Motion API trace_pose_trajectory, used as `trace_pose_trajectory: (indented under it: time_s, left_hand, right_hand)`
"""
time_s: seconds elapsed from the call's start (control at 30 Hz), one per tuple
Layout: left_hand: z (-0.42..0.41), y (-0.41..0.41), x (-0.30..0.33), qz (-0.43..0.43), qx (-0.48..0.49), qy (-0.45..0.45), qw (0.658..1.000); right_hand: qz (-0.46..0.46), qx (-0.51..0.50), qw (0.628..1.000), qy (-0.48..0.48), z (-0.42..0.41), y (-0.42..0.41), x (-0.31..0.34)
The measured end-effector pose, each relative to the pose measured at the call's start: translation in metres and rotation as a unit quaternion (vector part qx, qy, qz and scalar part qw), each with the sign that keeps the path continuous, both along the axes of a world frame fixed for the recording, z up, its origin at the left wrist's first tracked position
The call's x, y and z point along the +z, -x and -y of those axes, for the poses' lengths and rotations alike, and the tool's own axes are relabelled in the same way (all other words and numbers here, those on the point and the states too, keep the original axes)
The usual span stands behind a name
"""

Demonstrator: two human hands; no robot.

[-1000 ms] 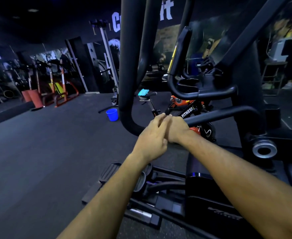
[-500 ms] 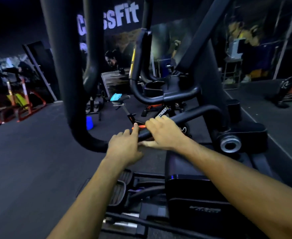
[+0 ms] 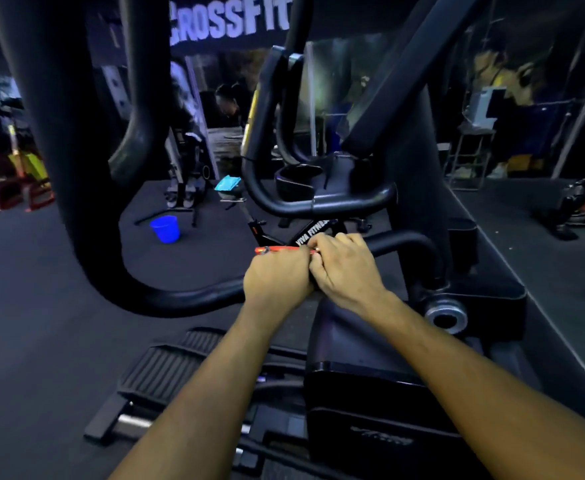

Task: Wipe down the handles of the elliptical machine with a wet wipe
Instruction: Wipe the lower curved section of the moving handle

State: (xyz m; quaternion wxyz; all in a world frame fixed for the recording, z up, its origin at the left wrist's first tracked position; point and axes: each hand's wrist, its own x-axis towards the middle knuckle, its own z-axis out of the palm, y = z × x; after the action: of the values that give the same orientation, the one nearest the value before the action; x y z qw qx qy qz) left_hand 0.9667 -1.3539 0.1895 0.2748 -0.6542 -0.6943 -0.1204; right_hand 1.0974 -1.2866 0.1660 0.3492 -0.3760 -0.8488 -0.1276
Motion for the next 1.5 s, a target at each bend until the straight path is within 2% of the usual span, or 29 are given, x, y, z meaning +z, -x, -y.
trace_pose_trajectory:
  time_s: [0.13,0.23,0.33,0.4,0.43,0.5,0.57,0.6,0.63,0.67,0.7,0.73,0.77,0.8,0.87,0.93,1.03,1.17,1.2,1.27,1.37,1.4,1.47,1.5]
  left_hand:
    - [0.008,0.013,-0.014,0.05,-0.098,0.013,0.994]
    - [0.043,0.024,-0.014,0.155,-0.134,-0.049,0.978]
    - [0.093,0.041,-0.024,0.29,-0.078,-0.222,0.928]
    - [0.125,0.053,-0.026,0.347,0.001,-0.343,0.873]
    - [0.138,0.06,-0.024,0.363,0.027,-0.382,0.849]
    - [0.16,0.073,-0.017,0.385,0.058,-0.422,0.819]
    - [0.176,0.081,-0.005,0.402,0.071,-0.431,0.804]
    - [0.183,0.084,0.0,0.415,0.071,-0.426,0.801]
    - [0.188,0.086,0.004,0.429,0.07,-0.419,0.797]
    - [0.193,0.088,0.007,0.441,0.069,-0.416,0.792]
    - [0.196,0.09,0.007,0.451,0.07,-0.414,0.788]
    - [0.198,0.091,0.005,0.458,0.072,-0.415,0.783]
    - [0.199,0.091,0.003,0.463,0.071,-0.416,0.779]
    - [0.199,0.09,0.0,0.467,0.069,-0.416,0.777]
    - [0.197,0.091,-0.007,0.47,0.066,-0.415,0.776]
    - [0.195,0.089,-0.013,0.475,0.066,-0.411,0.775]
    - [0.189,0.086,-0.016,0.473,0.073,-0.408,0.778]
    - [0.181,0.074,-0.018,0.466,0.098,-0.435,0.764]
    - [0.179,0.069,-0.02,0.465,0.104,-0.441,0.761]
    - [0.172,0.057,-0.027,0.464,0.116,-0.438,0.761]
    - [0.162,0.043,-0.035,0.458,0.13,-0.444,0.759]
    - [0.159,0.038,-0.036,0.456,0.138,-0.451,0.755]
    - [0.156,0.031,-0.037,0.452,0.148,-0.462,0.749]
    - [0.156,0.029,-0.039,0.448,0.155,-0.468,0.746]
  right_hand:
    - [0.035,0.072,0.996,0.031,-0.007,-0.01,0.006]
    - [0.062,0.157,0.985,0.033,-0.01,0.003,0.012]
    - [0.135,0.21,0.967,0.052,0.012,0.044,0.015]
    - [0.188,0.2,0.96,0.056,0.043,0.08,0.014]
    - [0.181,0.197,0.962,0.058,0.059,0.099,0.015]
    - [0.157,0.211,0.957,0.12,0.089,0.131,0.029]
    - [0.167,0.251,0.931,0.204,0.106,0.156,0.043]
    - [0.153,0.278,0.899,0.301,0.11,0.169,0.052]
    - [0.097,0.316,0.841,0.429,0.117,0.176,0.065]
    - [-0.006,0.358,0.739,0.571,0.12,0.183,0.075]
    - [-0.119,0.393,0.625,0.664,0.123,0.188,0.086]
    - [-0.207,0.422,0.516,0.716,0.123,0.193,0.093]
    - [-0.265,0.451,0.436,0.733,0.122,0.195,0.102]
    - [-0.298,0.471,0.396,0.73,0.121,0.195,0.111]
    - [-0.329,0.495,0.389,0.704,0.119,0.193,0.116]
    - [-0.315,0.52,0.384,0.695,0.116,0.196,0.101]
    - [-0.208,0.517,0.499,0.663,0.104,0.196,0.074]
    - [-0.063,0.524,0.547,0.649,0.074,0.183,0.074]
    - [-0.045,0.536,0.576,0.616,0.07,0.181,0.077]
    - [-0.045,0.545,0.613,0.571,0.068,0.186,0.082]
    - [-0.106,0.519,0.685,0.501,0.069,0.213,0.087]
    - [-0.143,0.512,0.69,0.492,0.07,0.218,0.091]
    - [-0.221,0.516,0.657,0.503,0.073,0.226,0.094]
    - [-0.229,0.527,0.642,0.508,0.074,0.225,0.092]
